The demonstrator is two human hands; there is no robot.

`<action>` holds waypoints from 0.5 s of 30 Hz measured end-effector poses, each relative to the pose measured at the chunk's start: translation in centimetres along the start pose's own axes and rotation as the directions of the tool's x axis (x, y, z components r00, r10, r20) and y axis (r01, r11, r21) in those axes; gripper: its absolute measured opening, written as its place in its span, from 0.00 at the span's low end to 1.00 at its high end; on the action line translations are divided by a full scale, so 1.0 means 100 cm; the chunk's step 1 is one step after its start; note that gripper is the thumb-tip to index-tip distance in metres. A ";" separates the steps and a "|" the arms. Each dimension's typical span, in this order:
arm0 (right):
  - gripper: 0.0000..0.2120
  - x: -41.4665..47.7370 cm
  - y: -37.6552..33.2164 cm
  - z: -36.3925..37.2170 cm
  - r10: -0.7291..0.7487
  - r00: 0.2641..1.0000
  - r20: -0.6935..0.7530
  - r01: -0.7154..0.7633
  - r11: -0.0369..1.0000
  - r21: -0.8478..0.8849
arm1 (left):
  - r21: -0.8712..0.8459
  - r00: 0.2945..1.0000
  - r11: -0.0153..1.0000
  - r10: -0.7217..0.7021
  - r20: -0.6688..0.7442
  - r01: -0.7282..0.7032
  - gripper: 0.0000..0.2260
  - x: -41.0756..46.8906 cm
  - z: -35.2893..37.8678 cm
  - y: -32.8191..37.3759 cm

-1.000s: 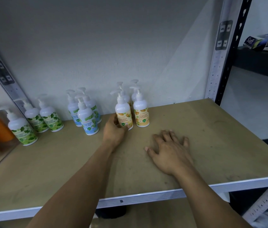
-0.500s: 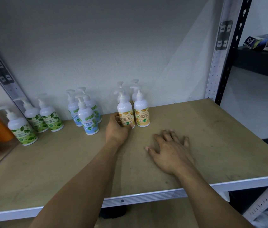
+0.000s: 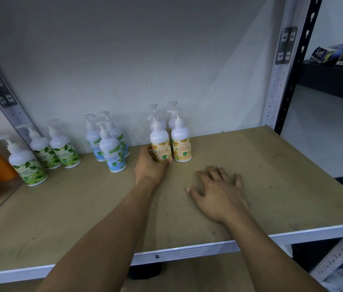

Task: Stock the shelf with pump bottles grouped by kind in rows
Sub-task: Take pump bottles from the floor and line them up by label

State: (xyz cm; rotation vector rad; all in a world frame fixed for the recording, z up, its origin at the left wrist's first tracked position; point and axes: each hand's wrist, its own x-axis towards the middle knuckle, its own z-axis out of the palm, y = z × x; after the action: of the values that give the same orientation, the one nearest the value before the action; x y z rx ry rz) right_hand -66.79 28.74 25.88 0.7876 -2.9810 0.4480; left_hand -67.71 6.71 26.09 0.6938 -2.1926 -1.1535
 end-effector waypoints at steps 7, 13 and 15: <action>0.33 0.000 0.000 0.000 0.002 1.000 -0.002 -0.002 1.000 -0.004 | -0.003 1.000 1.000 -0.007 0.015 0.007 0.30 0.000 -0.001 0.000; 0.33 0.000 0.000 0.000 0.001 1.000 0.000 -0.001 1.000 -0.007 | -0.003 1.000 1.000 -0.013 0.027 0.013 0.31 0.001 -0.001 0.000; 0.34 0.000 0.000 0.000 0.001 1.000 0.001 -0.001 1.000 -0.006 | -0.005 0.999 1.000 -0.014 0.030 0.015 0.31 0.001 -0.001 0.000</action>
State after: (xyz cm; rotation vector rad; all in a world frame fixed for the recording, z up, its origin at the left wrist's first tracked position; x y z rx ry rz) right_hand -66.83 28.74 25.88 0.7861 -2.9819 0.4386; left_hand -67.71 6.54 26.16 0.6956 -2.2123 -1.1838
